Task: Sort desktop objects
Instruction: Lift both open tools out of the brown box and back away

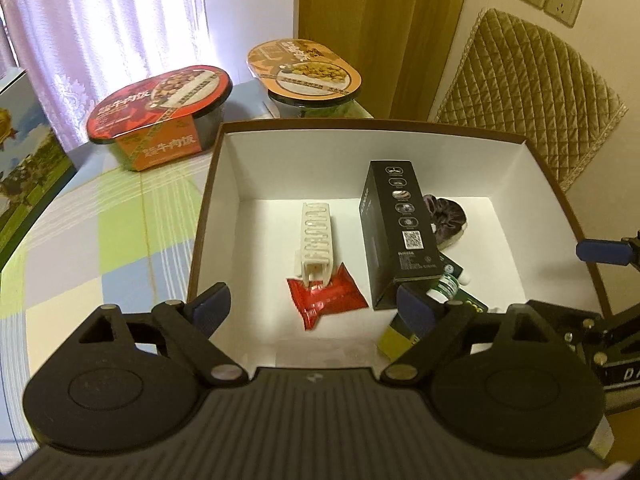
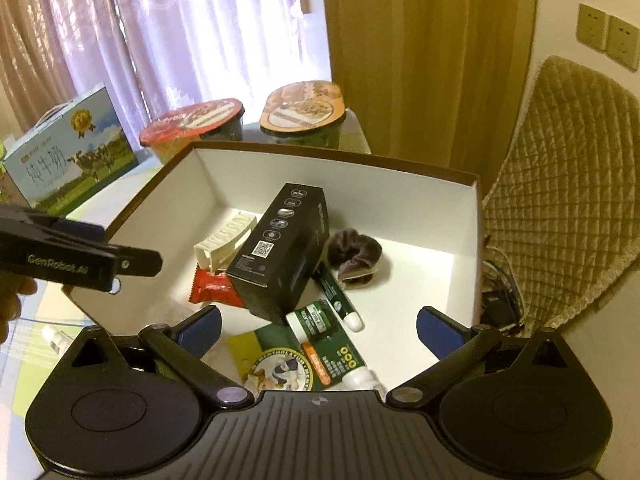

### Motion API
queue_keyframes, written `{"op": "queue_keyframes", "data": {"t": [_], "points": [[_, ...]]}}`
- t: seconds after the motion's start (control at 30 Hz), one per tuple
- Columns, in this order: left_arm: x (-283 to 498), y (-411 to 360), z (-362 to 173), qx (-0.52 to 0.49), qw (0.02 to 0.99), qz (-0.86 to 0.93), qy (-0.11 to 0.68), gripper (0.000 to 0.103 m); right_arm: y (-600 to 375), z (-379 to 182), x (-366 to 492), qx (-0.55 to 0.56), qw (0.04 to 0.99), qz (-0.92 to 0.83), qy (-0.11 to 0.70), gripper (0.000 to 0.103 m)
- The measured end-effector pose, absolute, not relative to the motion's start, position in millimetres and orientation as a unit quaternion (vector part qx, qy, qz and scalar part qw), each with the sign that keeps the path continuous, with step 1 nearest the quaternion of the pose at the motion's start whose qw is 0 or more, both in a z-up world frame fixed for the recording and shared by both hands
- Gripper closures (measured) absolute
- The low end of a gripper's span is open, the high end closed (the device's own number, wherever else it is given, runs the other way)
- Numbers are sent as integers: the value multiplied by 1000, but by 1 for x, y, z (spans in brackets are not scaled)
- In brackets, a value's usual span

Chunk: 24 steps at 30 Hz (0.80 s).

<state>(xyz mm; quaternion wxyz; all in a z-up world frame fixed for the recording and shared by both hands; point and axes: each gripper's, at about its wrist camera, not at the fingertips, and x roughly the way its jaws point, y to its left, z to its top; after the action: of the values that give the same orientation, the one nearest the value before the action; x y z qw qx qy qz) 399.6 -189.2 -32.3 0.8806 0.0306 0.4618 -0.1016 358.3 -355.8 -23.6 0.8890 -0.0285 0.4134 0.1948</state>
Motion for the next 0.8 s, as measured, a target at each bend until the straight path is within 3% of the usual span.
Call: {"op": "queue_keyframes", "data": {"t": [0.8], "points": [[290,-172,0,14,893,-84,442,14,-350,2,273,-18,900,195,390,2]]}}
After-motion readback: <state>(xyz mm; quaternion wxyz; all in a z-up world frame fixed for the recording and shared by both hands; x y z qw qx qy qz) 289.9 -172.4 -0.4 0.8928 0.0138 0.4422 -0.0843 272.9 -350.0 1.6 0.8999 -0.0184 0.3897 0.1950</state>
